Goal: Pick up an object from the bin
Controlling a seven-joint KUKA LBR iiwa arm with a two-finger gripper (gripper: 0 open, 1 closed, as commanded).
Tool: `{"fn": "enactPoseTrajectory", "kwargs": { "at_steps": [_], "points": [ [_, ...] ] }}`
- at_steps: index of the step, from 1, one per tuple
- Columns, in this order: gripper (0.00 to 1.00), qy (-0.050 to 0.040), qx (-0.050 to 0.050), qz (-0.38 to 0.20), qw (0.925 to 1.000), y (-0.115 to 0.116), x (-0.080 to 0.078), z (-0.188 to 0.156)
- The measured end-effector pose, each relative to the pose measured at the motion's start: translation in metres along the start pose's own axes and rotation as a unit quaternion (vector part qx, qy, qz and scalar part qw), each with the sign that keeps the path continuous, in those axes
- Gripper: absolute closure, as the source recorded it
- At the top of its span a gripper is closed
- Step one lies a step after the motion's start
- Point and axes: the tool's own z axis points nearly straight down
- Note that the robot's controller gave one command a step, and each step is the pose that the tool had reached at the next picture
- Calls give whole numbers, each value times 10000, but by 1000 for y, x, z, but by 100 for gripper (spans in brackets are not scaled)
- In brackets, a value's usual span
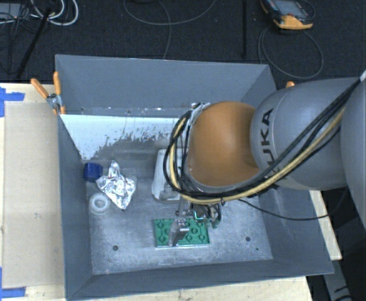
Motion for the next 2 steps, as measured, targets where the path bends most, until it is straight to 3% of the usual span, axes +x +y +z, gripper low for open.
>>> {"fn": "enactPoseTrajectory", "kwargs": {
  "at_steps": [1,2],
  "points": [
    [0,-86,-30,549,9984,-29,12,88],
    [100,-114,-35,554,9984,-28,10,85]
  ]
}}
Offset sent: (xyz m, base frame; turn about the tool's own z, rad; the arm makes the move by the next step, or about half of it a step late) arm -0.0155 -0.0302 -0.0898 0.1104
